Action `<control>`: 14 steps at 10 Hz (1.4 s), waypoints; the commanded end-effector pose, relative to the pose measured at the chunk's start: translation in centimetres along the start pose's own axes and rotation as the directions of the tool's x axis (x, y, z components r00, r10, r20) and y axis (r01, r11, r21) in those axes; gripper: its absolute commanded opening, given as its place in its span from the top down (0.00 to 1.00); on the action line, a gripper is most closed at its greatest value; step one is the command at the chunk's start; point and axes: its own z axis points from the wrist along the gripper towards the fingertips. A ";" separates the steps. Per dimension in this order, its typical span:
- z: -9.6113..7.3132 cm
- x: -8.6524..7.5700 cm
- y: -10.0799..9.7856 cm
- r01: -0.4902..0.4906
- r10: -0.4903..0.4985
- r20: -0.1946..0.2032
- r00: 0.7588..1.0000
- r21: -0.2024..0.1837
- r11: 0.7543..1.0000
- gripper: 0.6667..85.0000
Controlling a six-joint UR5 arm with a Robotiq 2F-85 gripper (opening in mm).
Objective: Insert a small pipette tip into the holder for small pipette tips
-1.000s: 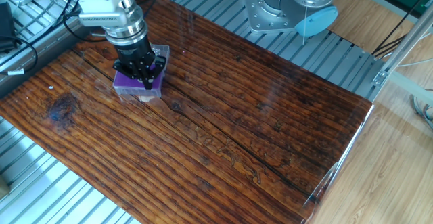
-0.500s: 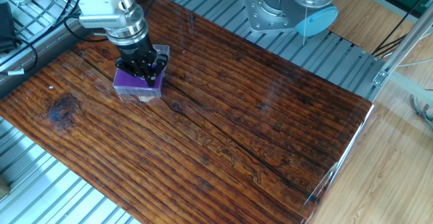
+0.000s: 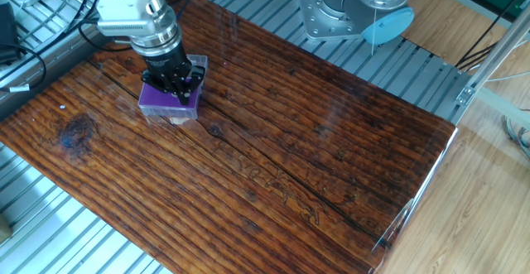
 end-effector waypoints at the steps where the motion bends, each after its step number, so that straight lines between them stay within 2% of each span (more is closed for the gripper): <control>1: -0.1 -0.2 -0.1 -0.006 0.006 0.007 1.000 -0.001 1.000 0.96; 8: -0.3 0.0 -0.6 -0.015 0.015 0.005 1.000 0.023 1.000 0.96; 9: -0.4 0.2 -1.0 -0.018 0.018 -0.002 1.000 0.039 0.999 0.96; 14: -1.1 1.2 -0.9 -0.041 0.042 -0.028 0.999 0.042 0.998 0.96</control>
